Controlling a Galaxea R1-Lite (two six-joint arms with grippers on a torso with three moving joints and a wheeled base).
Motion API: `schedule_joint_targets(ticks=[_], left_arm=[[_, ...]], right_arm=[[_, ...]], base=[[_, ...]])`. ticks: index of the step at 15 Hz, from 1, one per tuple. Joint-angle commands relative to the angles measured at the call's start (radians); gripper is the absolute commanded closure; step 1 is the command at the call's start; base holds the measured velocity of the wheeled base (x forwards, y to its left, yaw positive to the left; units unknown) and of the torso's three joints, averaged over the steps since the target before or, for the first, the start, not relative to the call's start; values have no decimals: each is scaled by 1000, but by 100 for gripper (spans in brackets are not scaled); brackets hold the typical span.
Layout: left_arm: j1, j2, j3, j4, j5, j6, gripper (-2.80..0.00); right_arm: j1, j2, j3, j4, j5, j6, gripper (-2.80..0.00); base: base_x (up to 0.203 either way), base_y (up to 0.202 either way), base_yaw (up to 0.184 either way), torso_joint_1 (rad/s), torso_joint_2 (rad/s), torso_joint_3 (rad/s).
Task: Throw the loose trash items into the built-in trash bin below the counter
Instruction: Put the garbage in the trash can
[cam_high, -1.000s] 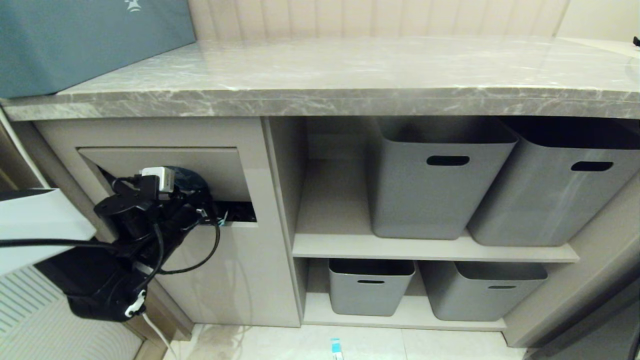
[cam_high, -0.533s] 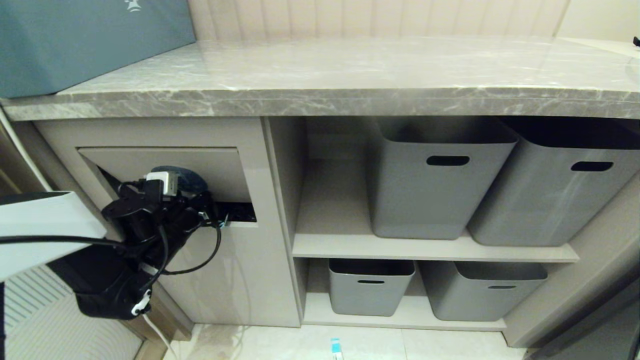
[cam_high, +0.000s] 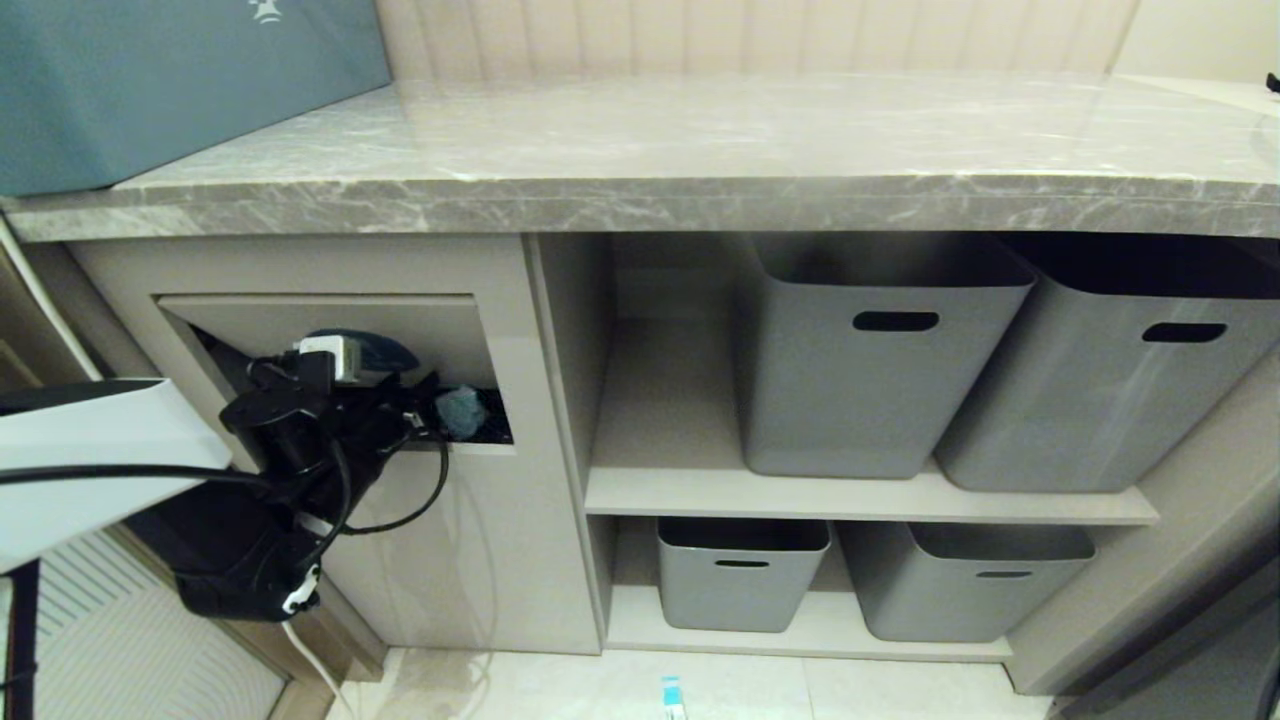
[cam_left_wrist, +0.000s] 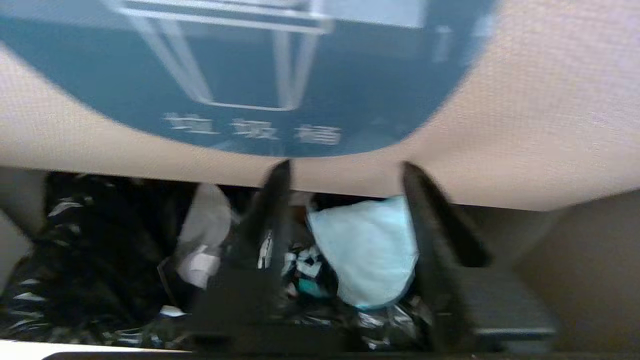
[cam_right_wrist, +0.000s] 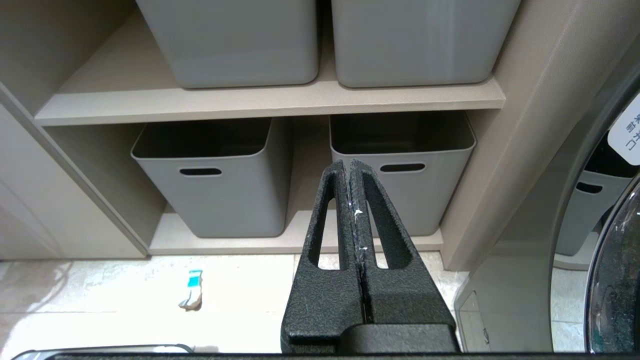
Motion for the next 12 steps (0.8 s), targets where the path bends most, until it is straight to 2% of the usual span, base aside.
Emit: schedule_joint_targets(ticks=[1, 6, 8, 10, 11, 12], left_arm=[[-6, 3, -2, -8, 2, -1, -280], [-21, -36, 0, -6, 12, -14, -280], [-25, -112, 82, -6, 23, -17, -280], [-32, -196, 224, -6, 28, -18, -280], [-36, -246, 297, -7, 30, -19, 0], [-40, -293, 357, -7, 34, -19, 0]], right_arm=[[0, 1, 0, -1, 0, 0, 0], [0, 1, 2, -1, 0, 0, 0], [0, 1, 0, -1, 0, 0, 0], [0, 0, 0, -1, 0, 0, 0], [0, 1, 0, -1, 0, 0, 0], [0, 2, 0, -1, 0, 0, 0]], base=[[0, 0, 0, 0, 0, 0], [0, 0, 0, 0, 0, 0], [0, 0, 0, 0, 0, 0], [0, 0, 0, 0, 0, 0], [0, 0, 0, 0, 0, 0], [0, 0, 0, 0, 0, 0]])
